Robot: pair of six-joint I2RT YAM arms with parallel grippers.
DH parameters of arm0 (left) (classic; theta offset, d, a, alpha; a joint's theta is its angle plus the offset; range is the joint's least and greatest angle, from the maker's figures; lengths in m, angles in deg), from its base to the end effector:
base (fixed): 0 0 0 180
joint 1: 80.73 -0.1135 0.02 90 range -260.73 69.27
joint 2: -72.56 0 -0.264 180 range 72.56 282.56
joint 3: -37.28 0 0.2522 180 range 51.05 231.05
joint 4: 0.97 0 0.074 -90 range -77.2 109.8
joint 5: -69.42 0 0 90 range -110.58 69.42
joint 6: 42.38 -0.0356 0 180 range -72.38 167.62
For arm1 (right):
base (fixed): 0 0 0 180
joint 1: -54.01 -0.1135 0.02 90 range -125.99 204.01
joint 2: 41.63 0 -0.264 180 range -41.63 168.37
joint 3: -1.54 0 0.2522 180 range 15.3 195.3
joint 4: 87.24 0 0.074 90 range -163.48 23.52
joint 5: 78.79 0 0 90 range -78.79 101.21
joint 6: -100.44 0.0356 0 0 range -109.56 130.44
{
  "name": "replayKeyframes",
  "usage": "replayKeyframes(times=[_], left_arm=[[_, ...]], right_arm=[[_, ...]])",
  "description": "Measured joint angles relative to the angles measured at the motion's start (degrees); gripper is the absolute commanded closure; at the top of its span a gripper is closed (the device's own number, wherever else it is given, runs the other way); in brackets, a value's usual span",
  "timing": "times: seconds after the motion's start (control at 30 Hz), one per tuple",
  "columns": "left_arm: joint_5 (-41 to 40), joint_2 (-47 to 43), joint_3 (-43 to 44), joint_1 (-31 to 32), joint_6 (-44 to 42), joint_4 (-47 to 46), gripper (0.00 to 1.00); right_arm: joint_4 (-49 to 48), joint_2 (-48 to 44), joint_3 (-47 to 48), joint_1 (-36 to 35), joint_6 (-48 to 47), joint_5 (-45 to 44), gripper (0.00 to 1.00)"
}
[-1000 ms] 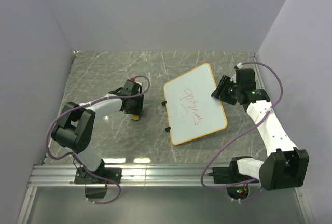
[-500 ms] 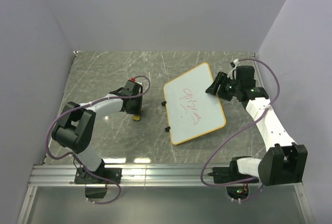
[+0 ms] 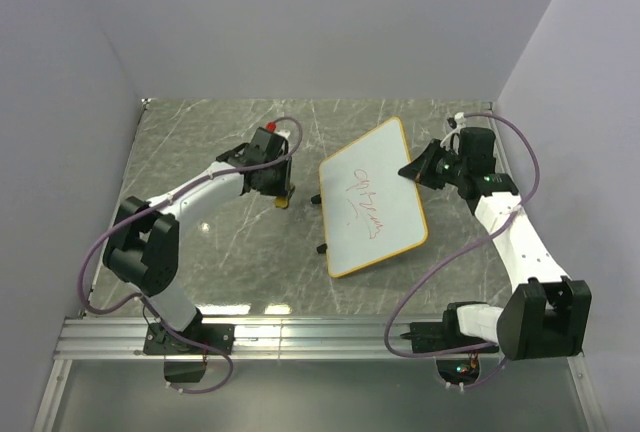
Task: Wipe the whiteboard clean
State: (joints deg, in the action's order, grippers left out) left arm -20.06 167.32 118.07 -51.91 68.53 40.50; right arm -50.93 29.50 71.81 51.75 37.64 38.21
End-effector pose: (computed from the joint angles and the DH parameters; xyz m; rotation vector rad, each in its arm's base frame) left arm 0.3055 -0.1684 0.2254 0.1813 2.5699 -0.3476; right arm 0.2702 0.0268 0.2957 0.2228 2.2442 0.8028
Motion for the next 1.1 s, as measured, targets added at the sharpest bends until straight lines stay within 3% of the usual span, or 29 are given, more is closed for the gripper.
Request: replayKeyframes(times=[0.3, 0.73, 1.1], left_arm=[[6.14, 0.02, 12.79, 6.10, 2.34, 0.85, 1.00], [20.70, 7.41, 13.77, 16.00, 6.45, -8.13, 1.00], [22.93, 13.73, 18.86, 17.14, 8.00, -9.53, 1.00]], right_arm=[[-5.27, -2.40, -5.22, 0.94, 3.39, 2.05, 1.00], [-8.00, -3.43, -7.37, 1.14, 6.47, 2.36, 1.00], [-8.02, -3.69, -7.91, 1.53, 5.97, 2.16, 1.00]])
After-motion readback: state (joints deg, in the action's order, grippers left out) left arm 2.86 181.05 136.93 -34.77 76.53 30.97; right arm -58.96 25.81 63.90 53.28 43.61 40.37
